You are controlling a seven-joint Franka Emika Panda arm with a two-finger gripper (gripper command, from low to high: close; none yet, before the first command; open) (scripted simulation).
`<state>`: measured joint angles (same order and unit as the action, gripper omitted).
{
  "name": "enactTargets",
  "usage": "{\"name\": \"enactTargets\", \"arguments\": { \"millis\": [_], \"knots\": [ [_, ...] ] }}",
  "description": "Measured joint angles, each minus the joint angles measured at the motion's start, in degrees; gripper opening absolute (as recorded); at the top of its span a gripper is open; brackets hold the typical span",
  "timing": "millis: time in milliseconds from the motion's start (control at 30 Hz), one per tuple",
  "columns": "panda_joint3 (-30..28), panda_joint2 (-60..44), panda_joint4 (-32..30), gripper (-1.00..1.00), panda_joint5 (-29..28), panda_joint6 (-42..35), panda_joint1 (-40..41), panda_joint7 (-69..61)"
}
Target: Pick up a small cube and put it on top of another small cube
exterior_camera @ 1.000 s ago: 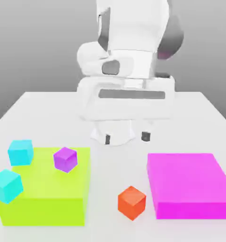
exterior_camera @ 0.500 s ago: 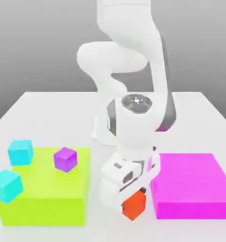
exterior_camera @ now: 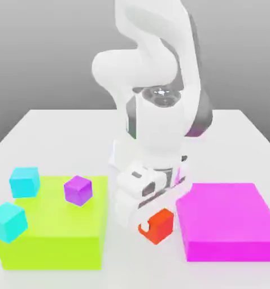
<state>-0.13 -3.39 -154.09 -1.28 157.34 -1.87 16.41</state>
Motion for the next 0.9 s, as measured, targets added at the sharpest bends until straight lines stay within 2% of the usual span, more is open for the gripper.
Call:
{"name": "enactTargets", "arguments": {
  "millis": [500,700,767,833,867,900],
  "knots": [
    [-6.2,3.3,14.1,-1.00,0.0,-17.3,15.7,38.9],
    [-11.1,4.7,19.7,-1.00,0.9,-24.2,19.3,54.0],
    [-12.0,3.8,20.6,-1.00,1.5,-24.2,21.6,57.1],
    [-11.0,0.9,19.6,-1.00,2.3,-20.4,23.4,57.4],
    [-10.5,-0.6,19.0,1.00,2.7,-18.3,22.4,57.2],
    [-10.5,-0.6,19.0,1.00,2.7,-18.3,22.4,57.2]
  ]
}}
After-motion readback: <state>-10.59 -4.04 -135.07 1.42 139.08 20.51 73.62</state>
